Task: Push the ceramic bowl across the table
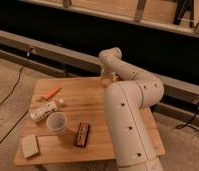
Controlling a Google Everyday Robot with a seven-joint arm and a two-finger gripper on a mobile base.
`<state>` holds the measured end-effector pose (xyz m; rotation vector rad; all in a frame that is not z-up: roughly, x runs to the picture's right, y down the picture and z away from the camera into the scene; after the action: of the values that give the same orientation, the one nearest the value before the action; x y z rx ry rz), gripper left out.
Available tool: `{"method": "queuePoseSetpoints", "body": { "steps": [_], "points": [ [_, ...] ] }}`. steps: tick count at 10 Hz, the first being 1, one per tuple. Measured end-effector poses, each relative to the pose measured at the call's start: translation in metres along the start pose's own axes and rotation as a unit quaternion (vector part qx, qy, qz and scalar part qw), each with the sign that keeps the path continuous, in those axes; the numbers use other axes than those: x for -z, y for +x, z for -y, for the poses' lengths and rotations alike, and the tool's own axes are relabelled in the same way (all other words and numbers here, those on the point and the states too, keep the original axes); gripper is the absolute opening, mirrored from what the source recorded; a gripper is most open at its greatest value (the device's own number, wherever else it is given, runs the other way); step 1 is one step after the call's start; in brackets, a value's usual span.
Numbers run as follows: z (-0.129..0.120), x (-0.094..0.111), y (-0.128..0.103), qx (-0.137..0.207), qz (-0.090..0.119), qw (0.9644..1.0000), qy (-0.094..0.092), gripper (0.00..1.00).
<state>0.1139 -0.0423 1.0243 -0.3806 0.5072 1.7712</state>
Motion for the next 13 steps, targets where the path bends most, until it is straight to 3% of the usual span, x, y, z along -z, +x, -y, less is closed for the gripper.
{"method": "queuePoseSetpoints", "body": {
  "steps": [2, 3, 4, 6, 7, 8, 9, 13],
  "points": [
    [0.059, 0.008, -0.008, -0.025, 0.002, 0.9989, 0.040, 0.65],
    [0.118, 0.023, -0.010, -0.062, 0.006, 0.9944, 0.086, 0.65],
    [0.176, 0.040, -0.005, -0.104, 0.008, 0.9861, 0.129, 0.65],
    [0.293, 0.086, 0.023, -0.205, 0.016, 0.9554, 0.212, 0.65],
    [0.328, 0.103, 0.036, -0.236, 0.021, 0.9422, 0.237, 0.65],
    [0.344, 0.111, 0.043, -0.251, 0.023, 0.9352, 0.248, 0.65],
    [0.355, 0.116, 0.048, -0.262, 0.024, 0.9302, 0.256, 0.65],
    [0.352, 0.116, 0.047, -0.260, 0.025, 0.9309, 0.255, 0.65]
  ]
}}
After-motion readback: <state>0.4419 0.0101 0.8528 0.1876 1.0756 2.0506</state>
